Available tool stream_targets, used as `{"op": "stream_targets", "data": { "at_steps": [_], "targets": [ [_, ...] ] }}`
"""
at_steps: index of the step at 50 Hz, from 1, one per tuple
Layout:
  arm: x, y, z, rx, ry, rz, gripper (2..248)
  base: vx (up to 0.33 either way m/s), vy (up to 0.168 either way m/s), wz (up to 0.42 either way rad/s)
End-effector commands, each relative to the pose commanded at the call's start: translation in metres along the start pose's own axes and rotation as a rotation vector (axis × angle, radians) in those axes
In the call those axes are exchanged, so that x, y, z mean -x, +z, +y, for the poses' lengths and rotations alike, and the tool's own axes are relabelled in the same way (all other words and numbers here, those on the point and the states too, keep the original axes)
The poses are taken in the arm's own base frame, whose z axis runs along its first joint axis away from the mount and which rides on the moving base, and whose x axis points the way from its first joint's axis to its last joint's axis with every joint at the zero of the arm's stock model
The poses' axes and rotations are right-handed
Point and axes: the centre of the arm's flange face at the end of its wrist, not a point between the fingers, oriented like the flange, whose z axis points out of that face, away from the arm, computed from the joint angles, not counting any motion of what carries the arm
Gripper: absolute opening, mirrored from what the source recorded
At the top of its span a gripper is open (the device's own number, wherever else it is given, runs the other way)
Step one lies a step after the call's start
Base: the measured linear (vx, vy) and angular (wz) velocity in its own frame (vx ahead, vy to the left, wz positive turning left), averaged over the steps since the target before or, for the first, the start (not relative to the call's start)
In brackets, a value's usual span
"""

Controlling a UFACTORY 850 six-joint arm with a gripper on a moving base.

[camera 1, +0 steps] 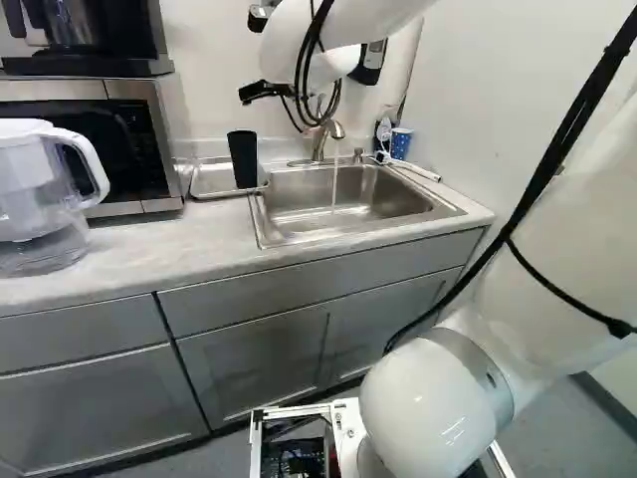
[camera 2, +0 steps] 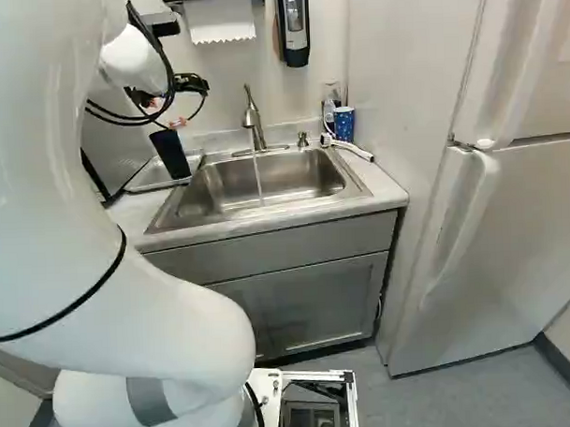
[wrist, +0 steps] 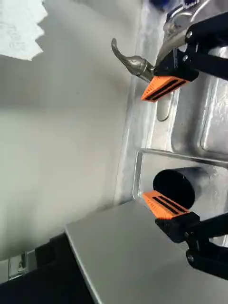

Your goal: Rinse the cup and place it in the tray

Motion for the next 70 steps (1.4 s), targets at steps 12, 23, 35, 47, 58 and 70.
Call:
{"op": "stream_targets", "data": {
  "at_steps": [12, 23, 35, 47, 58, 70],
  "targets": [
    [-0.012, -0.002, 0.016, 0.028, -0.027, 0.022, 247, 0.000, 0.000, 0.000],
    [-0.015, 0.006, 0.027, 0.047, -0.021, 0.021, 247, 0.000, 0.000, 0.000],
    [-0.019, 0.018, 0.037, 0.063, -0.016, 0.018, 247, 0.000, 0.000, 0.000],
    [-0.020, 0.023, 0.043, 0.073, -0.013, 0.016, 247, 0.000, 0.000, 0.000],
    [-0.024, 0.021, 0.049, 0.085, -0.010, 0.025, 247, 0.000, 0.000, 0.000],
    [-0.035, 0.014, 0.059, 0.106, -0.006, 0.047, 247, 0.000, 0.000, 0.000]
  ]
}}
